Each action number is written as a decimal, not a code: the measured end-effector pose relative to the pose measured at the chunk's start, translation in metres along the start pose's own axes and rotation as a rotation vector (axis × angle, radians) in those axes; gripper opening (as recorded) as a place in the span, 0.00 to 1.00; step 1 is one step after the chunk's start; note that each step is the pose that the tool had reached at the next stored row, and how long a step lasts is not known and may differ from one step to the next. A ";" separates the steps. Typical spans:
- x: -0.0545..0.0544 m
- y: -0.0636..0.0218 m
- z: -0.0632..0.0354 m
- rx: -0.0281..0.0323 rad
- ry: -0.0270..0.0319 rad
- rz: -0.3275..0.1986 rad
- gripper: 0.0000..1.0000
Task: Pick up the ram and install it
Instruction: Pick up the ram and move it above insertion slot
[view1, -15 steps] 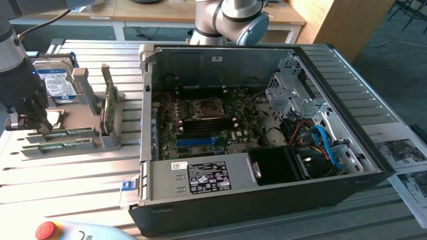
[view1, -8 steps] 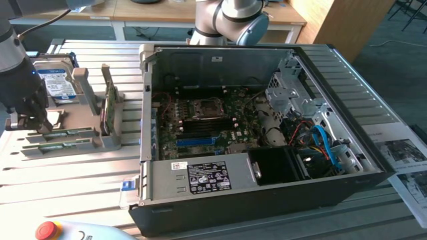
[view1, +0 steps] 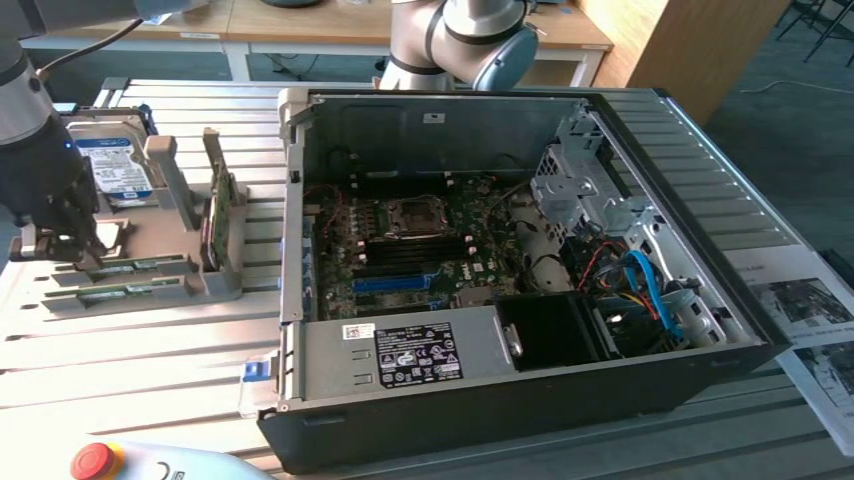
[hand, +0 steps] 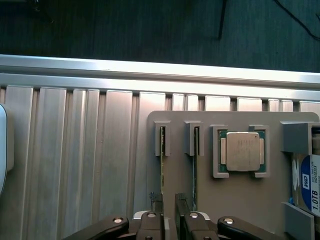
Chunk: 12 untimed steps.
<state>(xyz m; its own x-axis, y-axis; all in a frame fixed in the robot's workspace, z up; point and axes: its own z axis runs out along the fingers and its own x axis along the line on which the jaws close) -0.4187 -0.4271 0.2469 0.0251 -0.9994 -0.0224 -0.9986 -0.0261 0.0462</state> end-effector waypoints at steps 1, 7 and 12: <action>0.000 -0.0012 -0.0001 -0.0002 -0.0001 0.000 0.24; 0.001 -0.0096 -0.0005 -0.0010 0.0000 0.000 0.24; 0.002 -0.0138 -0.0006 -0.0011 0.0000 0.000 0.24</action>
<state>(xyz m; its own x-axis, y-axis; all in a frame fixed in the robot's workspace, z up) -0.4048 -0.4284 0.2468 0.0249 -0.9994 -0.0224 -0.9985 -0.0259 0.0473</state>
